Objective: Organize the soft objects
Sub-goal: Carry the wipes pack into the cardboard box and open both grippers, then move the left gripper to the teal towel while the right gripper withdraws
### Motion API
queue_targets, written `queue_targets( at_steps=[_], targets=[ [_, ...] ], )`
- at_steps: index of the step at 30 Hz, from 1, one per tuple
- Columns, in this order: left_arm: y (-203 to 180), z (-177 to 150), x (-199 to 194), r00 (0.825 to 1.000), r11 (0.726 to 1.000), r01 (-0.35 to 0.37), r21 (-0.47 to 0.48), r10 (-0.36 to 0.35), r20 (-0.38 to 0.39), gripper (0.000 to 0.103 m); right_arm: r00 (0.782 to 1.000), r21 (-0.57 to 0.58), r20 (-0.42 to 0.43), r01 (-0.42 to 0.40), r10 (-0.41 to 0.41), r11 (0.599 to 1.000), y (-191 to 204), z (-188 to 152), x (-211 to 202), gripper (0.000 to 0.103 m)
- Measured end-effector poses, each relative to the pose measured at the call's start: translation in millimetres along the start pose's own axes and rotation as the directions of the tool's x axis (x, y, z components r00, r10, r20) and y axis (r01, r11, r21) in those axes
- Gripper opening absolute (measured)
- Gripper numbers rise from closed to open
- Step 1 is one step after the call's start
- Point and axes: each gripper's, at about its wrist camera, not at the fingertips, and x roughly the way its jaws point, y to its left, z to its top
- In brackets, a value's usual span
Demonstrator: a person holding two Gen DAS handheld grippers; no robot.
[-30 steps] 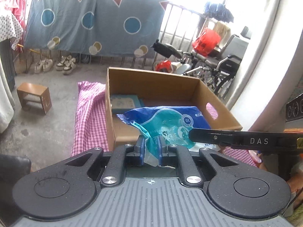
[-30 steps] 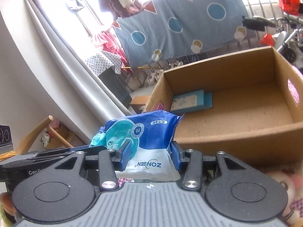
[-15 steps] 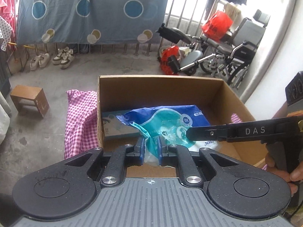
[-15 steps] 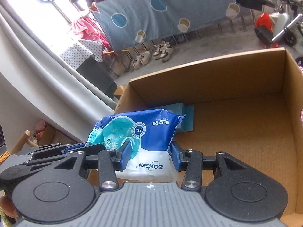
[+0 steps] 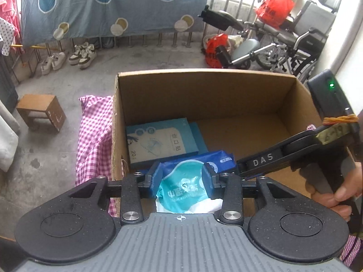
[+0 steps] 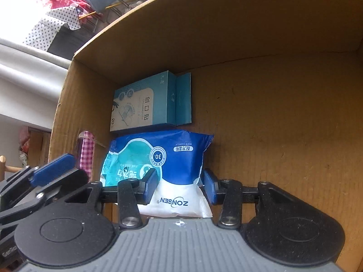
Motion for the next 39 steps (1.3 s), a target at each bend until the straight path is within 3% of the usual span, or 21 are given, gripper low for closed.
queue_targets(
  at_steps=[2, 4, 6, 10, 14, 17, 20, 26, 32, 39],
  targets=[
    [1.3, 0.0, -12.7, 1.000, 1.000, 0.003, -0.003, -0.003, 0.024, 0.047, 1.000, -0.004, -0.020, 0.016, -0.016, 1.000, 1.4, 0.9, 1.4, 0.048],
    [3.5, -2.7, -27.4, 0.999, 1.000, 0.014, -0.017, -0.013, 0.051, 0.071, 0.999, 0.017, -0.053, 0.014, -0.013, 1.000, 2.1, 3.3, 3.2, 0.049],
    [7.6, -9.3, -43.5, 0.996, 0.999, 0.020, -0.030, -0.017, 0.090, 0.084, 0.998, 0.028, -0.066, 0.018, -0.016, 0.999, 3.7, 4.0, 4.1, 0.050],
    [14.1, -23.2, -69.5, 0.990, 0.999, 0.024, -0.049, -0.017, 0.139, 0.099, 0.998, 0.071, -0.063, 0.018, -0.013, 0.997, 6.8, 10.0, 9.5, 0.050],
    [21.5, -38.1, -86.7, 0.986, 0.996, 0.008, -0.084, 0.006, 0.169, 0.101, 0.999, 0.113, -0.050, 0.003, 0.003, 0.994, 13.2, 10.1, 17.0, 0.052],
    [26.4, -49.6, -94.0, 0.983, 0.994, 0.009, -0.112, 0.012, 0.184, 0.102, 0.999, 0.110, -0.028, 0.032, -0.029, 0.993, 22.4, 8.0, 20.0, 0.055],
    [28.9, -62.5, -99.5, 0.981, 0.991, 0.028, -0.134, -0.002, 0.192, 0.102, 0.999, 0.093, -0.011, 0.050, -0.049, 0.994, 27.4, 3.7, 19.0, 0.060],
    [38.3, -84.9, -107.8, 0.978, 0.979, 0.084, -0.187, -0.045, 0.204, 0.103, 0.998, 0.060, 0.009, 0.054, -0.055, 0.997, 32.4, -2.5, 12.4, 0.060],
    [48.1, -101.9, -121.1, 0.970, 0.963, 0.118, -0.241, -0.061, 0.235, 0.103, 0.987, 0.023, 0.157, 0.026, -0.029, 0.999, 31.2, -12.5, -38.7, 0.060],
    [48.8, -113.0, -136.5, 0.968, 0.953, 0.164, -0.255, -0.105, 0.228, 0.103, 0.952, -0.024, 0.300, -0.046, 0.051, 0.999, 24.1, -52.5, -120.9, 0.060]
  ],
)
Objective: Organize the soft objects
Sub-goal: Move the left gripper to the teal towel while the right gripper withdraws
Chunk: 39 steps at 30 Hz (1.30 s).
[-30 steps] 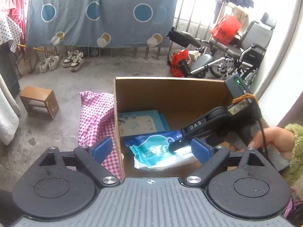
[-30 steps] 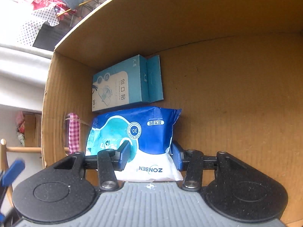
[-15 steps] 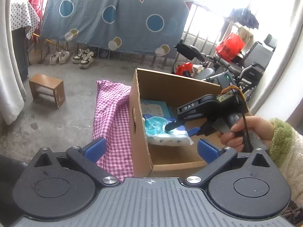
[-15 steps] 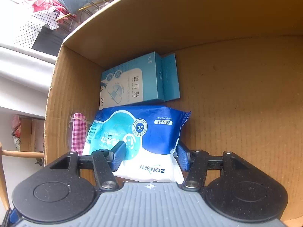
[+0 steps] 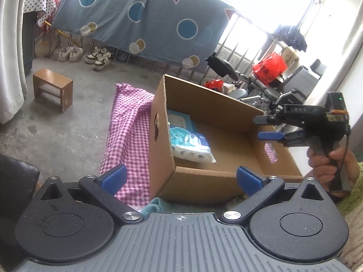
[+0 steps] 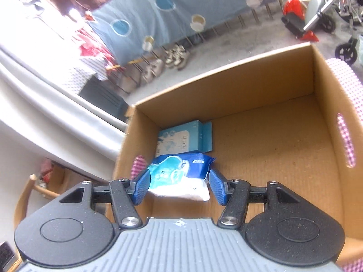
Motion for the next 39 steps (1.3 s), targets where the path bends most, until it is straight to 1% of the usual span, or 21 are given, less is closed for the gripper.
queue_targets(
  at_steps=[5, 7, 9, 12, 15, 19, 22, 25, 30, 39],
  targets=[
    [-1.6, -14.1, -9.6, 0.999, 1.000, 0.019, 0.020, -0.020, 0.030, 0.103, 0.993, -0.045, 0.079, -0.087, 0.090, 0.995, 2.4, -34.2, -70.5, 0.060],
    [-0.9, -19.2, -7.4, 1.000, 1.000, 0.023, 0.011, -0.023, 0.012, 0.103, 0.987, -0.072, 0.108, -0.115, 0.122, 0.991, 3.4, -50.5, -91.6, 0.060],
    [0.4, -24.1, -4.5, 1.000, 1.000, 0.028, 0.007, -0.028, -0.007, 0.103, 0.984, -0.077, 0.128, -0.115, 0.125, 0.990, 2.7, -66.3, -106.6, 0.060],
    [4.7, -28.5, -1.2, 0.999, 1.000, 0.024, -0.014, -0.024, -0.027, 0.103, 0.979, -0.054, 0.133, -0.150, 0.156, 0.987, -3.3, -86.8, -114.1, 0.060],
    [9.0, -32.4, -1.3, 0.999, 0.999, 0.029, -0.037, -0.030, -0.043, 0.103, 0.979, -0.008, 0.128, -0.157, 0.157, 0.987, -14.6, -106.3, -111.1, 0.060],
    [10.6, -33.5, -3.5, 0.999, 0.999, 0.016, -0.033, -0.017, -0.042, 0.103, 0.980, 0.052, 0.119, -0.164, 0.157, 0.985, -29.3, -120.6, -106.8, 0.060],
    [11.3, -34.1, -5.0, 0.999, 0.999, 0.007, -0.036, -0.009, -0.042, 0.103, 0.981, 0.072, 0.129, -0.155, 0.145, 0.985, -35.0, -125.0, -109.7, 0.061],
    [9.1, -35.9, -7.1, 0.999, 0.999, 0.000, -0.040, -0.001, -0.043, 0.103, 0.979, 0.075, 0.145, -0.153, 0.141, 0.985, -36.5, -127.3, -115.0, 0.061],
    [0.5, -41.1, -15.2, 0.999, 1.000, -0.008, -0.028, 0.007, -0.039, 0.103, 0.978, 0.043, 0.159, -0.143, 0.134, 0.989, -29.7, -135.1, -126.4, 0.060],
    [-10.5, -50.6, -34.6, 1.000, 1.000, -0.018, -0.014, 0.018, -0.024, 0.103, 0.970, 0.006, 0.195, -0.150, 0.146, 0.989, -19.0, -158.8, -155.9, 0.061]
  ],
)
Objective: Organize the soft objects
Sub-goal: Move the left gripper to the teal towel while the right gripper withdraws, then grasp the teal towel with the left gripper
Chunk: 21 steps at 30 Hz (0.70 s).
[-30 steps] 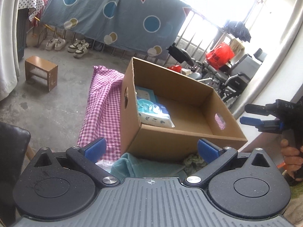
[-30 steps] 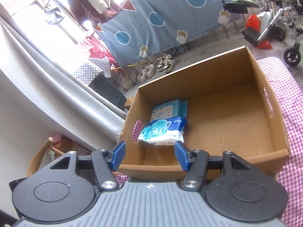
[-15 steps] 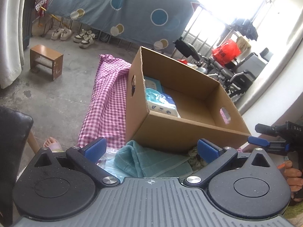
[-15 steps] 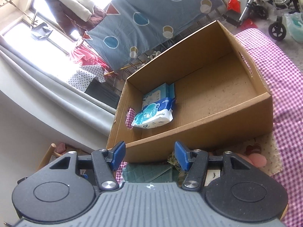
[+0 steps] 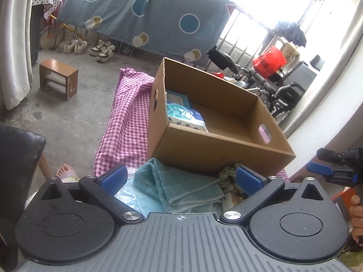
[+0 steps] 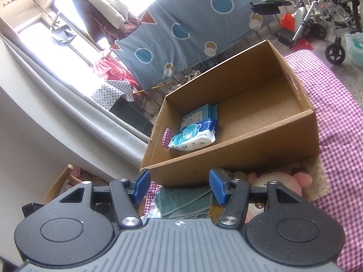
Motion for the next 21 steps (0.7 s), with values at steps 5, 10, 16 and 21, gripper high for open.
queue_targets(
  at_steps=[5, 10, 16, 21],
  targets=[
    [0.5, -5.4, -3.6, 1.000, 1.000, -0.007, -0.004, 0.007, -0.003, 0.103, 1.000, -0.013, 0.012, -0.010, 0.010, 1.000, 6.1, -11.2, -12.2, 0.061],
    [0.4, -11.8, -6.7, 1.000, 1.000, -0.004, 0.005, 0.004, -0.003, 0.103, 1.000, -0.003, 0.009, -0.017, 0.017, 1.000, 6.7, -20.7, -15.0, 0.061],
    [-1.0, -18.4, -2.3, 1.000, 0.998, -0.005, 0.056, 0.005, -0.002, 0.102, 0.999, 0.005, -0.025, -0.040, 0.040, 0.999, 7.5, -33.5, -5.1, 0.060],
    [-9.4, -26.0, 15.6, 0.999, 0.992, 0.008, 0.128, -0.002, -0.048, 0.097, 0.993, 0.028, -0.095, -0.066, 0.069, 0.997, 4.4, -52.6, 25.8, 0.057]
  ],
)
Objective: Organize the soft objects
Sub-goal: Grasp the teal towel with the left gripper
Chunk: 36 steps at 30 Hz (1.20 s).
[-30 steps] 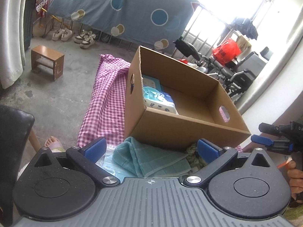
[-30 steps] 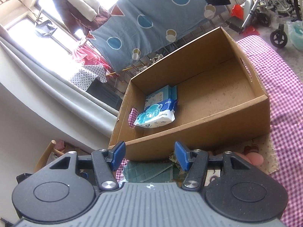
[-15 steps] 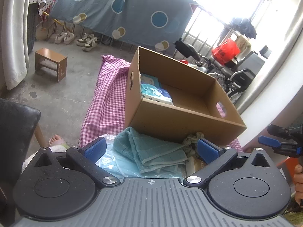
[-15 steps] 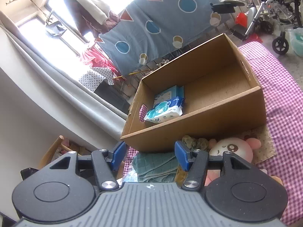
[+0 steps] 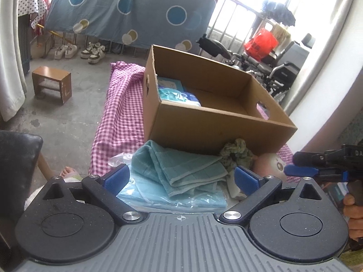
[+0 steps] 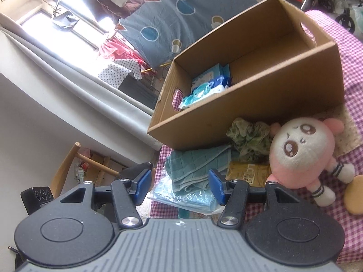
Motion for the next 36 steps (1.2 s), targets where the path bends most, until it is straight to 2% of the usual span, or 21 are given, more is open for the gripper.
queue_targets(
  at_steps=[2, 3, 4, 6, 10, 13, 16, 20, 24, 28, 29, 31, 36],
  targets=[
    [-4.3, -1.3, 12.3, 0.999, 1.000, 0.015, 0.027, -0.014, -0.032, 0.094, 1.000, 0.017, -0.025, 0.002, -0.001, 1.000, -4.7, -6.8, 16.2, 0.055],
    [-5.0, -2.3, 19.3, 0.999, 0.999, 0.019, 0.037, -0.017, -0.049, 0.088, 0.999, 0.026, -0.038, 0.003, -0.002, 1.000, -7.5, -9.3, 23.8, 0.055],
    [-6.2, -2.3, 27.3, 0.997, 0.999, 0.020, 0.047, -0.017, -0.069, 0.078, 0.999, 0.040, -0.053, 0.005, -0.003, 0.999, -10.9, -12.4, 32.2, 0.055],
    [-7.3, -0.6, 42.8, 0.995, 0.998, 0.020, 0.061, -0.014, -0.103, 0.068, 0.997, 0.069, -0.078, 0.010, -0.004, 0.998, -17.6, -16.6, 46.5, 0.055],
    [-0.4, 5.4, 71.7, 0.986, 0.999, 0.018, 0.044, -0.010, -0.167, 0.049, 0.994, 0.108, -0.107, 0.022, -0.011, 0.994, -25.3, -20.5, 70.6, 0.055],
    [4.7, 8.1, 87.2, 0.978, 0.999, -0.009, 0.034, 0.016, -0.206, 0.041, 0.992, 0.119, -0.123, 0.027, -0.012, 0.993, -27.9, -15.9, 84.4, 0.055],
    [9.7, 9.6, 93.1, 0.974, 0.999, -0.027, 0.033, 0.034, -0.222, 0.027, 0.991, 0.113, -0.131, 0.031, -0.016, 0.993, -27.1, -11.6, 93.9, 0.055],
    [15.4, 13.8, 90.9, 0.970, 1.000, -0.028, 0.000, 0.027, -0.241, 0.027, 0.990, 0.090, -0.136, 0.035, -0.023, 0.995, -24.5, -7.0, 102.8, 0.055],
    [13.1, 17.7, 94.4, 0.963, 0.999, -0.046, 0.022, 0.050, -0.266, 0.040, 0.990, 0.079, -0.141, 0.033, -0.021, 0.996, -22.3, -3.3, 109.4, 0.055],
    [10.5, 12.8, 105.0, 0.953, 0.997, -0.065, 0.039, 0.073, -0.294, 0.041, 0.990, 0.078, -0.139, 0.029, -0.017, 0.997, -23.0, -0.1, 114.8, 0.055],
    [9.7, 11.8, 104.9, 0.956, 0.997, -0.065, 0.043, 0.075, -0.285, 0.039, 0.990, 0.076, -0.138, 0.028, -0.017, 0.997, -22.9, 0.1, 115.5, 0.055],
    [8.4, 12.0, 100.9, 0.961, 0.997, -0.056, 0.046, 0.067, -0.268, 0.021, 0.990, 0.076, -0.137, 0.030, -0.019, 0.997, -23.4, 0.5, 116.4, 0.055],
    [11.8, 26.6, 73.9, 0.982, 0.997, -0.048, 0.053, 0.056, -0.179, 0.014, 0.991, 0.081, -0.130, 0.030, -0.019, 0.996, -25.1, 0.6, 115.0, 0.055]
  ],
)
